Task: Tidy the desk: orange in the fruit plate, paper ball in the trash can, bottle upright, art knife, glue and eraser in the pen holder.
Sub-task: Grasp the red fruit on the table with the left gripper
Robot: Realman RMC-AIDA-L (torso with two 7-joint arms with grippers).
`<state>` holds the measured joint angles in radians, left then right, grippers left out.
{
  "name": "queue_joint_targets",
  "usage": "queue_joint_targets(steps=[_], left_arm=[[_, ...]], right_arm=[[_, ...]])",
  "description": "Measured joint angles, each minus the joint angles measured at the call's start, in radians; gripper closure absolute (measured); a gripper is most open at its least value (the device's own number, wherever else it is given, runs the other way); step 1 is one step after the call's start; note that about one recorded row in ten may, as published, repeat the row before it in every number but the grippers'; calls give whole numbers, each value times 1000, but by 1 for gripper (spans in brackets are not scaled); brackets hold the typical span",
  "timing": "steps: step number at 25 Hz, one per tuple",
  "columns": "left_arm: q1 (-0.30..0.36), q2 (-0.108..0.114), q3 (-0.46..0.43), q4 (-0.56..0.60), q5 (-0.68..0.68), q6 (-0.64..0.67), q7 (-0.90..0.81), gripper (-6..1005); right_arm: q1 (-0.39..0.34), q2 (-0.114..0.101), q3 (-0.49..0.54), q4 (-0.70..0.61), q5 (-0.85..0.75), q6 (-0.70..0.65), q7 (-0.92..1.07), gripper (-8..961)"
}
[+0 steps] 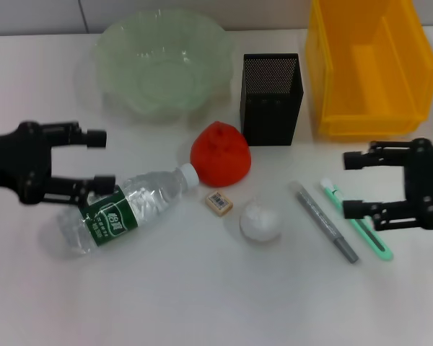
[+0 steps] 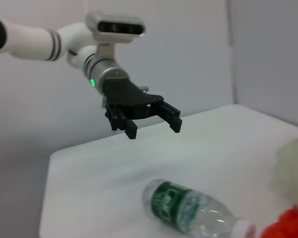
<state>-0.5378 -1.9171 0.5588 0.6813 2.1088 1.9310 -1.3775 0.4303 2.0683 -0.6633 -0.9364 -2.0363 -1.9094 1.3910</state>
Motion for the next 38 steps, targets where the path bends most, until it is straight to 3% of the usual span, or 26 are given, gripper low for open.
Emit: queue_joint_targets(steps=[7, 10, 14, 18, 19, 26, 38], left_arm=[[-84, -69, 25, 9, 14, -178, -4, 138], [-120, -118, 108, 3, 21, -322, -7, 138], [-149, -151, 182, -23, 11, -448, -8, 138], [-172, -154, 221, -83, -19, -534, -9, 139], [-199, -154, 235, -154, -49, -629, 6, 139], [-216, -160, 276, -234, -99, -750, 62, 139], [-224, -163, 452, -298, -259, -835, 119, 138]], right_arm=[[-44, 0, 94, -48, -34, -17, 2, 187], [-50, 1, 122, -48, -42, -27, 3, 187], [-57, 1, 141, -46, -42, -34, 0, 187], [-61, 3, 141, -45, -43, -35, 0, 187], [-62, 4, 141, -44, -44, -35, 0, 187], [-64, 5, 141, -35, -46, -34, 0, 187], [-54, 6, 133, -28, -47, -27, -1, 187]])
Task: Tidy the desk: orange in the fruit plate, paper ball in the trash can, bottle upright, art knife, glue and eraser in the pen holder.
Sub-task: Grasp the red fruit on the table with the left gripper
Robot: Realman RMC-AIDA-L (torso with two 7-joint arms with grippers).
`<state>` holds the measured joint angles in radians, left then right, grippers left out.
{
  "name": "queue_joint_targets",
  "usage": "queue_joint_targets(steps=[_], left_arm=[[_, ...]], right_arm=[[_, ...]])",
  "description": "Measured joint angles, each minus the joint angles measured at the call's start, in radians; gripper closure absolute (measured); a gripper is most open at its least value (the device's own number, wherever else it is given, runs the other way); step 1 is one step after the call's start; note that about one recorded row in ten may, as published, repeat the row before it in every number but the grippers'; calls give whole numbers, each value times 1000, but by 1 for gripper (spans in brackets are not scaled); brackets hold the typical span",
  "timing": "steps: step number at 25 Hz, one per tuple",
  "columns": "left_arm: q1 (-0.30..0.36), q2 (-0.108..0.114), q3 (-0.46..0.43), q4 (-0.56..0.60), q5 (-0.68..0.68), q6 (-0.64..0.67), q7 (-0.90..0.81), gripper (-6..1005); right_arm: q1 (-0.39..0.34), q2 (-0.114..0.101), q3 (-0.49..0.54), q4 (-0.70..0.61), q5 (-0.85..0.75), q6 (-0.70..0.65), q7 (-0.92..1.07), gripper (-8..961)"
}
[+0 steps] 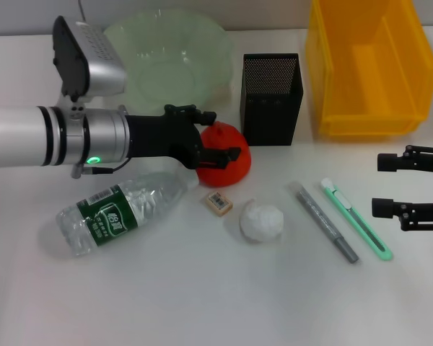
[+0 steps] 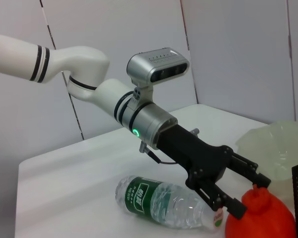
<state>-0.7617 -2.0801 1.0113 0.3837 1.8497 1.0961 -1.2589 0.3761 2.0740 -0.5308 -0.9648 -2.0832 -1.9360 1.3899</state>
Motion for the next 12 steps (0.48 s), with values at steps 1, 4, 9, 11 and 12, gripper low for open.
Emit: queue_joint_targets(steps=[1, 4, 9, 11, 12], left_arm=[[-3, 0, 35, -5, -28, -16, 0, 138], [-5, 0, 78, -7, -65, -43, 0, 139], [-9, 0, 152, -7, -110, -87, -6, 138], [-10, 0, 171, -7, -116, -96, -8, 149], [-11, 0, 193, -7, -126, -108, -9, 159]], right_arm=[[0, 0, 0, 0, 0, 0, 0, 187], [0, 1, -1, 1, 0, 0, 0, 187], [1, 2, -2, 3, -1, 0, 0, 187], [1, 2, -2, 3, -1, 0, 0, 188], [1, 2, -1, 4, -1, 1, 0, 188]])
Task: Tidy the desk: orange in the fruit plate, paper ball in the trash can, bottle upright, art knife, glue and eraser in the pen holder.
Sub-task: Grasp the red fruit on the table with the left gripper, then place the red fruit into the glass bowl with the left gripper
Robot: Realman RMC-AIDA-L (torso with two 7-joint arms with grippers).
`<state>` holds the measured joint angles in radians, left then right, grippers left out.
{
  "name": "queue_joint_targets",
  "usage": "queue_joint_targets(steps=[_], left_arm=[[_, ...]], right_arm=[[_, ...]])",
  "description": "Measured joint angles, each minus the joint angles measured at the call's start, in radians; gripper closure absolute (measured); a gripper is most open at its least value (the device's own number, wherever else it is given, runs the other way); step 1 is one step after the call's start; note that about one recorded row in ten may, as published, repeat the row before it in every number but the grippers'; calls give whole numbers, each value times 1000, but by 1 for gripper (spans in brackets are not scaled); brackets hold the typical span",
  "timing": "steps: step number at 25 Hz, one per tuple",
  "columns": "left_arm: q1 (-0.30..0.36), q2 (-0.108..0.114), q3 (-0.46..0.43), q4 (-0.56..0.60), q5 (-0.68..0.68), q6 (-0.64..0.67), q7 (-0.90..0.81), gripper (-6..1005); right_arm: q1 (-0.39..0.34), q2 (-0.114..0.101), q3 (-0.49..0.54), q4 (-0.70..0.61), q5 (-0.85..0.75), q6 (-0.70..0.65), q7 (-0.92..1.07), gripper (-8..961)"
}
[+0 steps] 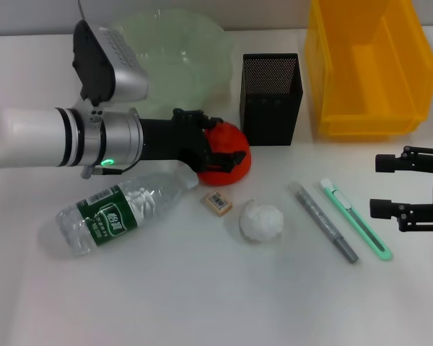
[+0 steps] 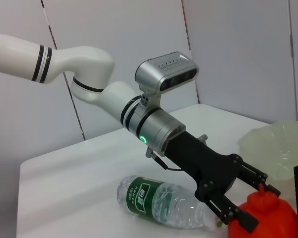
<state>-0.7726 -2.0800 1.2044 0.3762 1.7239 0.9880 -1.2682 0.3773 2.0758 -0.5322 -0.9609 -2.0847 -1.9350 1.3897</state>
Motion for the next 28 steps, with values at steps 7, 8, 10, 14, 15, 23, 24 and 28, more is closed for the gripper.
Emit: queue_joint_targets(steps=[7, 8, 10, 14, 15, 23, 24, 28], left_arm=[[6, 0, 20, 7, -20, -1, -1, 256], [7, 0, 20, 8, -24, 0, -1, 288], [8, 0, 20, 9, -31, 0, -2, 353], [9, 0, 18, 9, -32, -5, -3, 484], [9, 0, 16, 9, -32, -6, -3, 516], [41, 6, 9, 67, -33, 49, -35, 748], [54, 7, 11, 98, -31, 72, -55, 757], [86, 9, 16, 170, -25, 113, -102, 793]], right_arm=[[-1, 1, 0, 5, 0, 12, 0, 188], [-1, 1, 0, 5, 0, 15, 0, 188], [-1, 1, 0, 5, 0, 16, 0, 188], [0, 1, 0, 5, 0, 16, 0, 188], [0, 1, 0, 5, 0, 16, 0, 188], [3, 1, 0, 5, 3, 18, 5, 188], [5, 1, 0, 5, 4, 18, 6, 188], [7, 1, 0, 5, 5, 18, 6, 188]])
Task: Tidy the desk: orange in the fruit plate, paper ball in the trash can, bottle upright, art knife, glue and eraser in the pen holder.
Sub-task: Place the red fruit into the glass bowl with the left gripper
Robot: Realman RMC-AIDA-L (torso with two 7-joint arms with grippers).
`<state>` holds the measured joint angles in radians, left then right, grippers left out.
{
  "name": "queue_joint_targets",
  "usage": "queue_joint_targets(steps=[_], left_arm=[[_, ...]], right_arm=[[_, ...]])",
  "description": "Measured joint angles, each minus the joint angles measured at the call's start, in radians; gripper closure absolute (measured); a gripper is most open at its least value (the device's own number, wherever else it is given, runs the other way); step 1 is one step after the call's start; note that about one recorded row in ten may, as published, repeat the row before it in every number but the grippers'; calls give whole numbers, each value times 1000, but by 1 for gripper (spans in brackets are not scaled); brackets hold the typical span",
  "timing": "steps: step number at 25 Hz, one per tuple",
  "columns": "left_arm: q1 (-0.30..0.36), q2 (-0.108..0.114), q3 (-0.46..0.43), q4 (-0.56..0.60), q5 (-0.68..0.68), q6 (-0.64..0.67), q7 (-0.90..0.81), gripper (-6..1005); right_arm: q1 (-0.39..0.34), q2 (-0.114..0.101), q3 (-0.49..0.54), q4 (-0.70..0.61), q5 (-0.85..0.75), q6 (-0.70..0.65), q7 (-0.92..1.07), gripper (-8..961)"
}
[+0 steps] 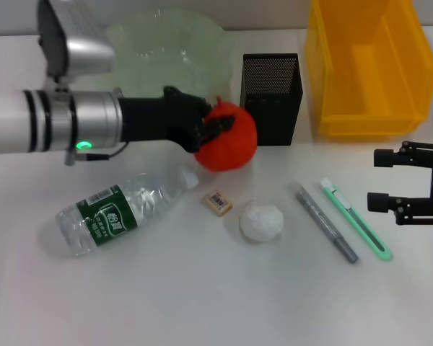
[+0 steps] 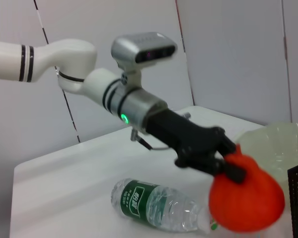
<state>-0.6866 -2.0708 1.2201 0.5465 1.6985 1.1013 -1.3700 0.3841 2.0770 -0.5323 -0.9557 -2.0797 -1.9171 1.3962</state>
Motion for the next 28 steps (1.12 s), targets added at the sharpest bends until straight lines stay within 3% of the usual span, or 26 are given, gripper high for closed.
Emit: queue_joint_targets(steps=[3, 10, 13, 18, 24, 28], left_arm=[[98, 10, -8, 253, 4, 100, -136, 823], [114, 22, -56, 379, 42, 68, -219, 871], [80, 10, -134, 368, 90, -40, -244, 887], [35, 5, -138, 307, 96, -191, -255, 931], [-19, 3, -132, 225, 96, -309, -273, 916], [-35, 3, -132, 207, 96, -340, -269, 776]], right_arm=[[4, 0, 1, 0, 1, 0, 0, 188], [14, 0, 0, 3, 0, 8, 1, 188], [18, 0, 0, 16, -1, 9, 1, 188], [20, 0, 0, 21, -3, 19, -4, 188], [22, 0, 0, 32, -5, 24, -5, 188], [23, 0, 0, 32, -5, 30, -5, 188]])
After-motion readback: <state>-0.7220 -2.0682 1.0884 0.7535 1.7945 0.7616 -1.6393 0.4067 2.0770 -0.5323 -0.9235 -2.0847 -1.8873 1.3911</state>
